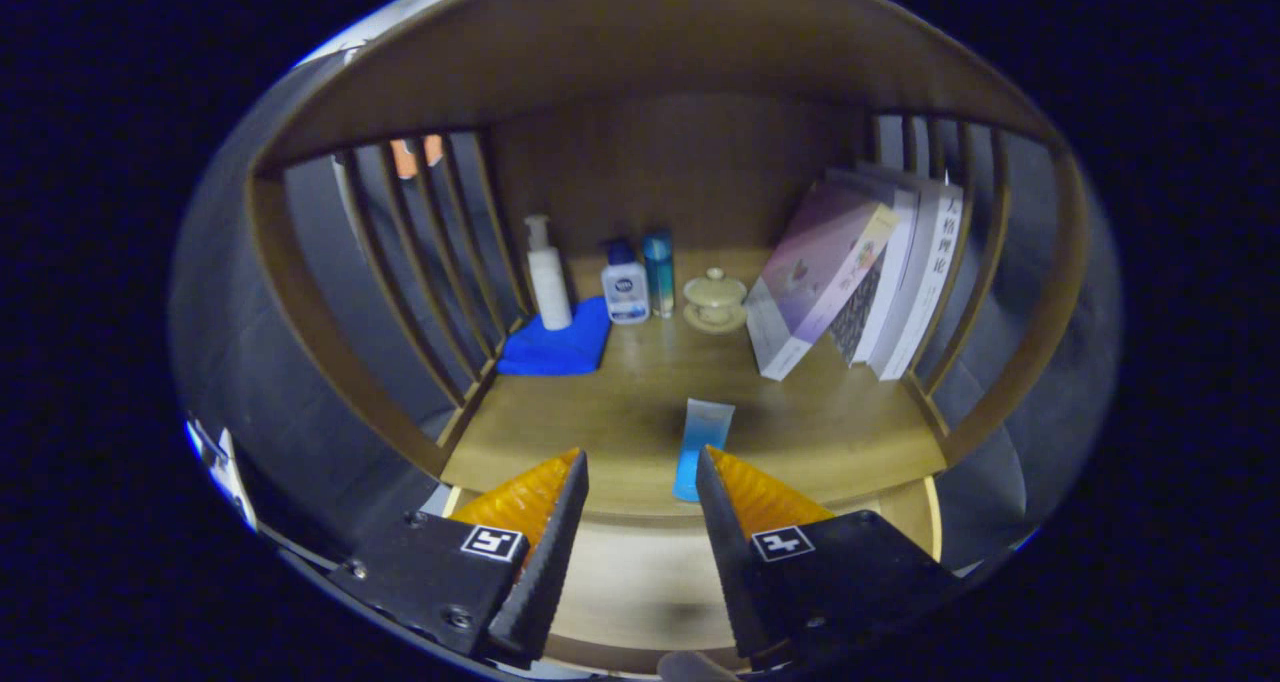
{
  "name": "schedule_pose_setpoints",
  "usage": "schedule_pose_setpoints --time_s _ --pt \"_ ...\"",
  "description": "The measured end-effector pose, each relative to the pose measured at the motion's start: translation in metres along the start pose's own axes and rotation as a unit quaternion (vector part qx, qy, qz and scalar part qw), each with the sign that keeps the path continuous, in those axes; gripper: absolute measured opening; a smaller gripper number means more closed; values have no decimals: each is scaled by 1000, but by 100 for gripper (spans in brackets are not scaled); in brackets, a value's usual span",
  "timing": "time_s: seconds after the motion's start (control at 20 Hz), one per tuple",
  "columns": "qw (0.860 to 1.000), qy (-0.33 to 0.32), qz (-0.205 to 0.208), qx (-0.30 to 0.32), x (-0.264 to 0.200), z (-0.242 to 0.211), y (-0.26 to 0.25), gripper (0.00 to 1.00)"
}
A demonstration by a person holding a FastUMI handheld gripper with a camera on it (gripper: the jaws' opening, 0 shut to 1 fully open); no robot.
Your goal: Pull open the drawer, take out the items inside it, and place them on the countertop above the cabinet.
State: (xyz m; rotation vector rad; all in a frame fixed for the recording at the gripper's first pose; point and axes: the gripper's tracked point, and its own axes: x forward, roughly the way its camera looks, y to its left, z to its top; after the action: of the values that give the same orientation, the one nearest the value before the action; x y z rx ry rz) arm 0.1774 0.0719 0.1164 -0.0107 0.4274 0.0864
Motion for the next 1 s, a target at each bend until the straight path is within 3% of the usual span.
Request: schedule_pose_setpoints --time_s 0.15,0.3,0.4,0.7,1.0 --pt "997 -72 27 -9 -47 -7 12 85" --pt "988 -144 48 -27 -94 -19 16 90" --pt "979 -193 49 -41 -124 -28 15 100" --pt "965 -258 37 -34 -161 -98 -2 100" --pt "965 -253 -42 -59 -143 -187 -42 100"
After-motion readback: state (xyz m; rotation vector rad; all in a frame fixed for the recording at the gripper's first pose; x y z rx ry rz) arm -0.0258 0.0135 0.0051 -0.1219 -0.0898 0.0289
